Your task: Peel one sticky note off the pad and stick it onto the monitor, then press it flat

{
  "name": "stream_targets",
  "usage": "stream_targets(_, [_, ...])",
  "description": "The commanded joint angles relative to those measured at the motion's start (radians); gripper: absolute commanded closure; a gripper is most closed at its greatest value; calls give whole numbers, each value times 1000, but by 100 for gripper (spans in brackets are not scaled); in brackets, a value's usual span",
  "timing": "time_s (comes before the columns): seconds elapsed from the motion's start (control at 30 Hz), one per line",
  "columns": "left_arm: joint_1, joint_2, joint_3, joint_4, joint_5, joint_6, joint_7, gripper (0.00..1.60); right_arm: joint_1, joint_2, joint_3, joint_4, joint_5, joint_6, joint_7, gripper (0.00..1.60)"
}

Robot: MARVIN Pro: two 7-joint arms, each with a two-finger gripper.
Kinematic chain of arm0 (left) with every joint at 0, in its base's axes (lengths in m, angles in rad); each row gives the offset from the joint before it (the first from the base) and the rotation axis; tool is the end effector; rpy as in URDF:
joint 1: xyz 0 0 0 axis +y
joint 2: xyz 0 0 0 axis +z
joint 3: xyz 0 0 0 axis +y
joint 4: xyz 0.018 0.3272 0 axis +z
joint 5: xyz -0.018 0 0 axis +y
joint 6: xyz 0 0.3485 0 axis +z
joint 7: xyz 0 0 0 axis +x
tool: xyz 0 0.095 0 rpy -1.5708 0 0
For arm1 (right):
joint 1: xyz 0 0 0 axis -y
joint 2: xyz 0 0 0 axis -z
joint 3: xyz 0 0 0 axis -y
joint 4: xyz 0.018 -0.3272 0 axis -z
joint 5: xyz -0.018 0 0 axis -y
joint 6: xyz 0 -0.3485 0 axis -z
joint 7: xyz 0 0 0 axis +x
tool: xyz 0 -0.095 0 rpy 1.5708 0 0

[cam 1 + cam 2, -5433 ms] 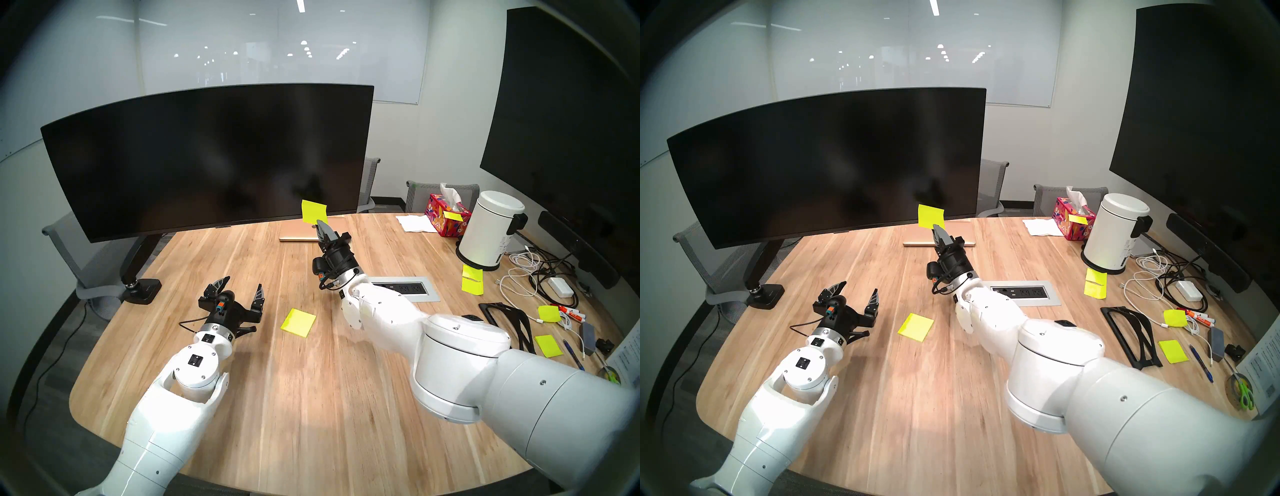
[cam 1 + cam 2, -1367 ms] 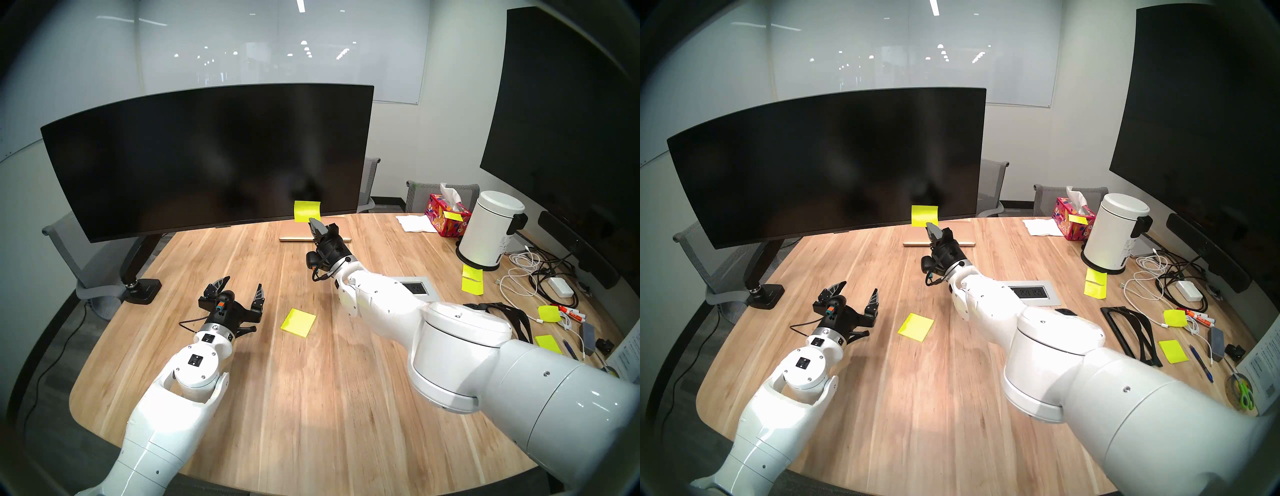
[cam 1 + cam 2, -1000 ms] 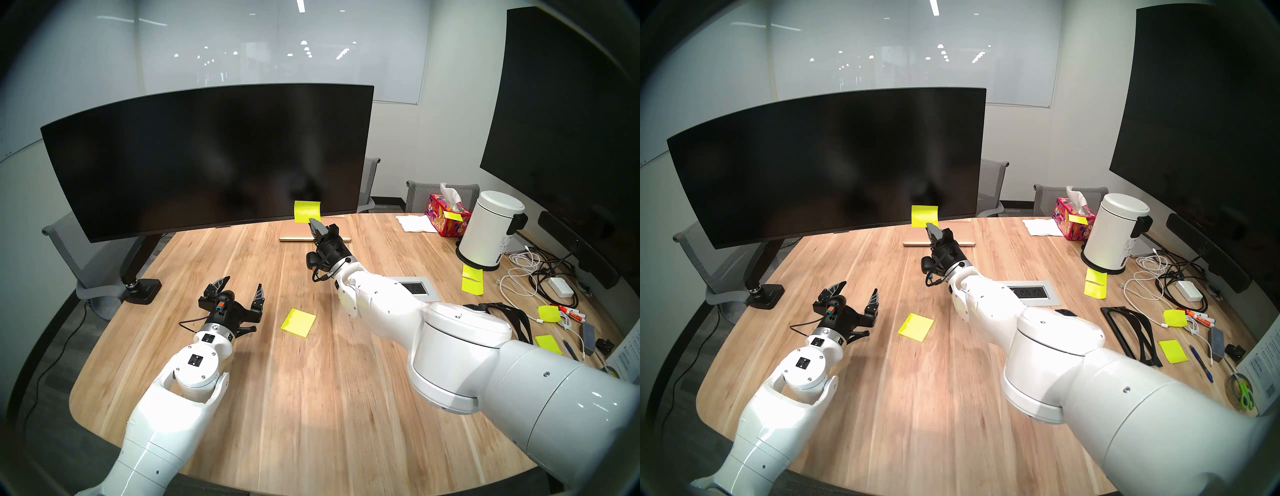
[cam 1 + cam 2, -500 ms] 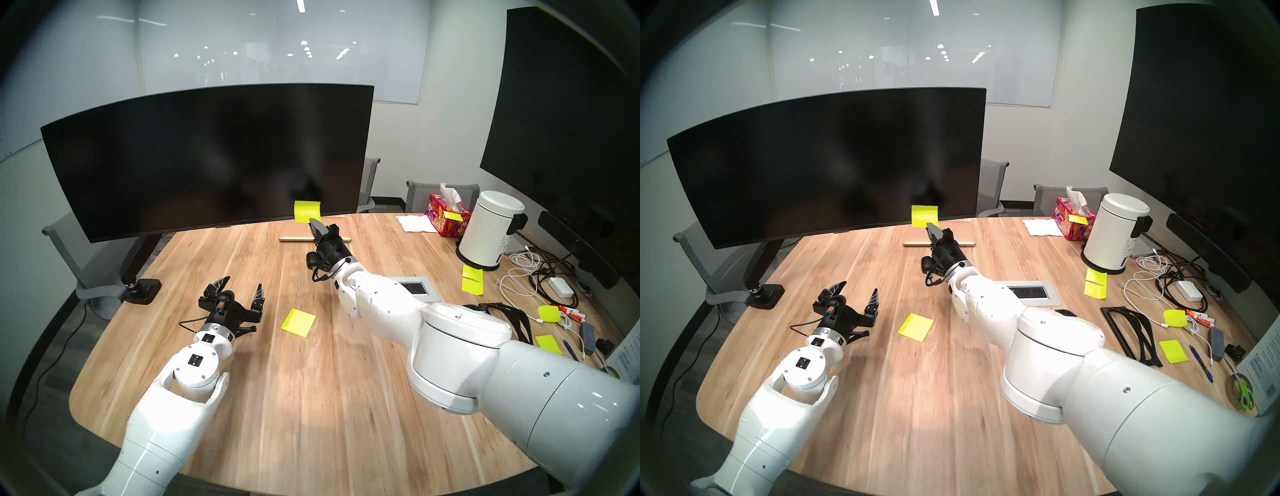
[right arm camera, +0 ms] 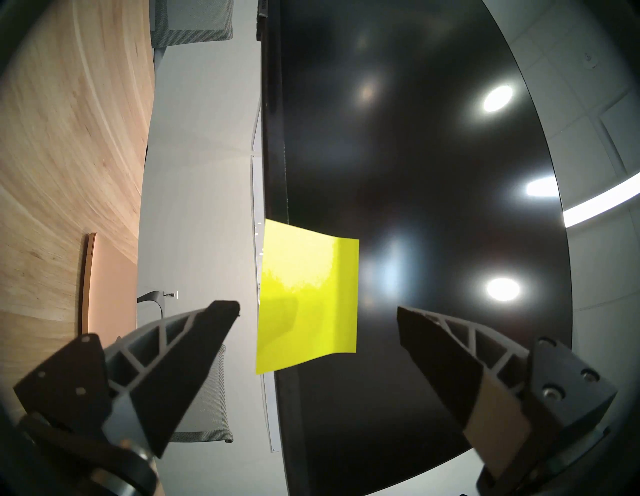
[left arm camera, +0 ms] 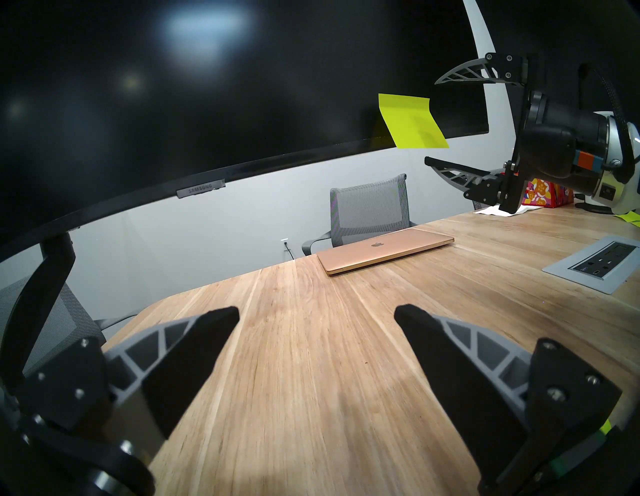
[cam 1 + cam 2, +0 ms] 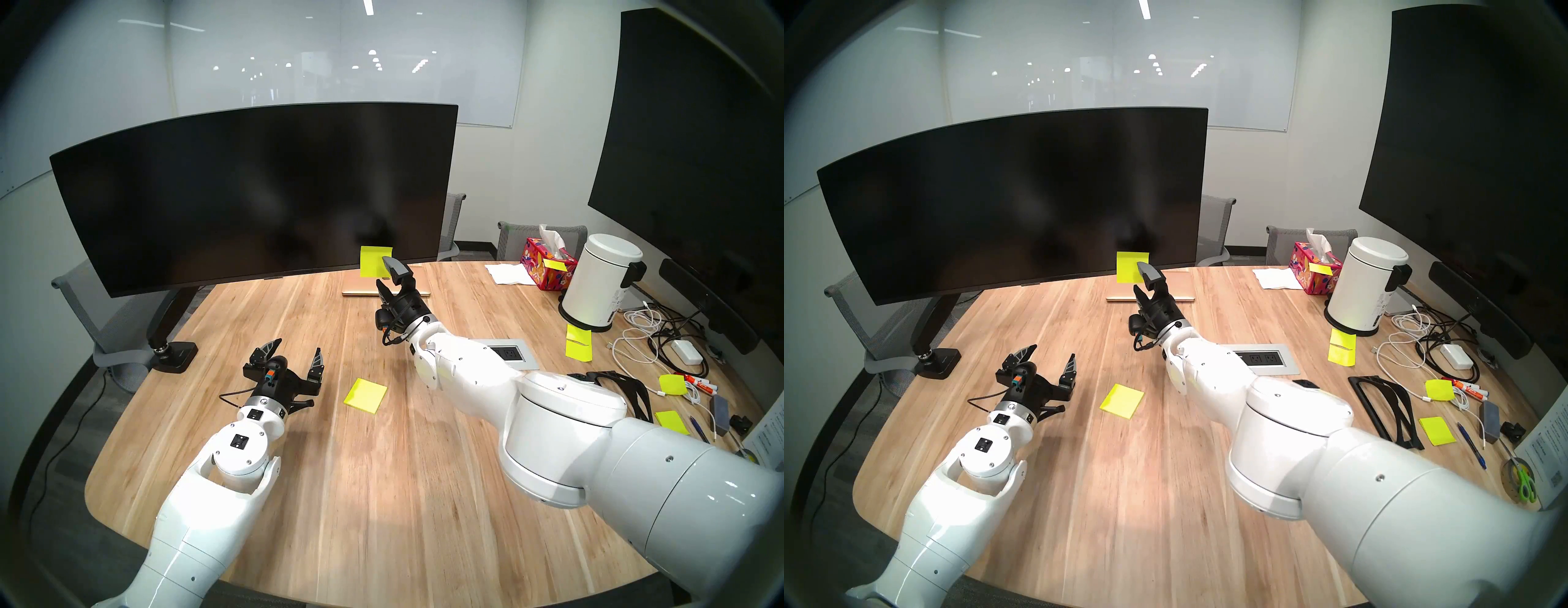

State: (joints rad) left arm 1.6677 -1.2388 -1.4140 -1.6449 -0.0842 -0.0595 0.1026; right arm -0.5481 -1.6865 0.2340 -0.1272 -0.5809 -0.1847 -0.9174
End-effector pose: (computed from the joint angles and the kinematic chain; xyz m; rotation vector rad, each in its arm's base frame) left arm 0.4243 0.0418 -0.3537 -2.1220 0.3350 -2.1534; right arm 0.6476 0.1685 -0.3026 0.6084 1.2556 1.7646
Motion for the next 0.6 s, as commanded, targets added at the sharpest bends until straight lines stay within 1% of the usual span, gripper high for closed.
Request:
stream_targets(0.0, [-5, 2, -1, -21, 1, -9, -2, 0, -6, 12, -9, -7, -12, -10, -59, 0])
stream_targets(0.33, [-4, 2, -1, -22, 1, -9, -2, 0, -44, 30, -18, -14, -37, -36, -154, 0])
stream_targets(0.57, [-4, 2, -1, -22, 1, -9, -2, 0, -49, 38, -22, -14, -51, -74, -164, 0])
